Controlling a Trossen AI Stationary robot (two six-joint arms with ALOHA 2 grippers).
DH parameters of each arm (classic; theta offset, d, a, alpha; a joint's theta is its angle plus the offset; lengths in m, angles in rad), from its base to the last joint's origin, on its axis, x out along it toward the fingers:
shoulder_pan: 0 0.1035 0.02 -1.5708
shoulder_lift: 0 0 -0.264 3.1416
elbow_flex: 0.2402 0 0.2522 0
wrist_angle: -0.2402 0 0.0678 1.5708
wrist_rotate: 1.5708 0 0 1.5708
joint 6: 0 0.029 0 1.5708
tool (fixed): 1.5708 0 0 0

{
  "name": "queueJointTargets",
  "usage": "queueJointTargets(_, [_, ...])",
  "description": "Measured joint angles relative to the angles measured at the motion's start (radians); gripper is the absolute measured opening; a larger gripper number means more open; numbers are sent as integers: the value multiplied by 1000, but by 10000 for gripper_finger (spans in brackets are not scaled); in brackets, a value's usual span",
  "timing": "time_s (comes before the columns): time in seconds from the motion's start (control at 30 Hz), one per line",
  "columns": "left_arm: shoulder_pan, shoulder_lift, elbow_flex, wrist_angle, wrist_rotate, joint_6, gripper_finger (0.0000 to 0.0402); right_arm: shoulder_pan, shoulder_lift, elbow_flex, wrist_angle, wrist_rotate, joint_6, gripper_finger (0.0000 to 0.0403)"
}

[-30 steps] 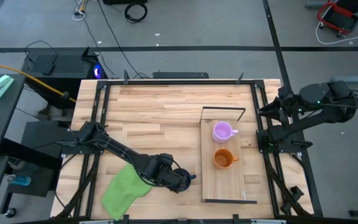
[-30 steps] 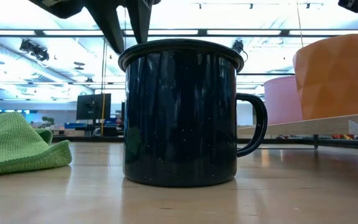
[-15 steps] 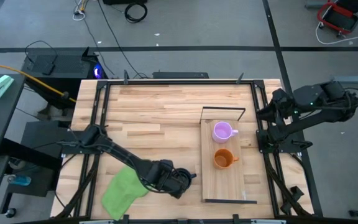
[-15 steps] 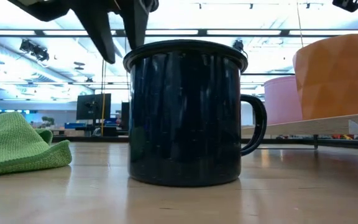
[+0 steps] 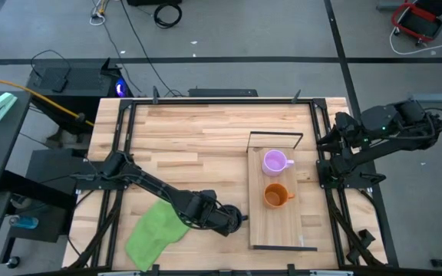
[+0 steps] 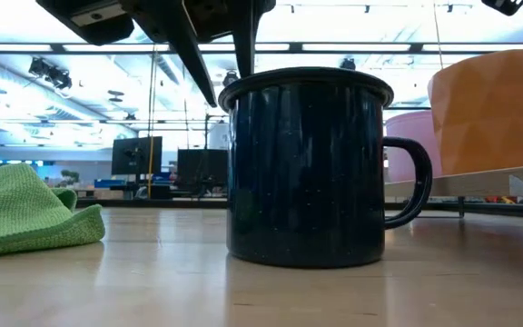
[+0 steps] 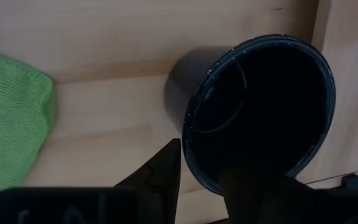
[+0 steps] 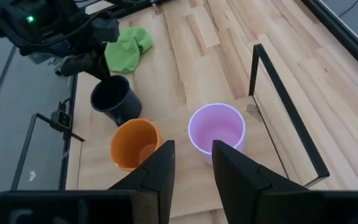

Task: Stack small to large cups/mugs on shelf
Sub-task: Put the dark blue mug on the shelf

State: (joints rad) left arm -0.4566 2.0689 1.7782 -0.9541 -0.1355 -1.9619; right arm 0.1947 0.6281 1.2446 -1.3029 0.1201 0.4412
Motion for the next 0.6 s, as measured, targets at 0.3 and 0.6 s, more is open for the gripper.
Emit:
queueJointTargets(0.3, [6, 27, -7, -7, 7, -15, 108, 0, 0, 0, -1, -4, -24, 114])
queueJointTargets(0.6, [10, 76, -8, 34, 42, -17, 107, 0, 0, 0, -1, -6, -26, 114])
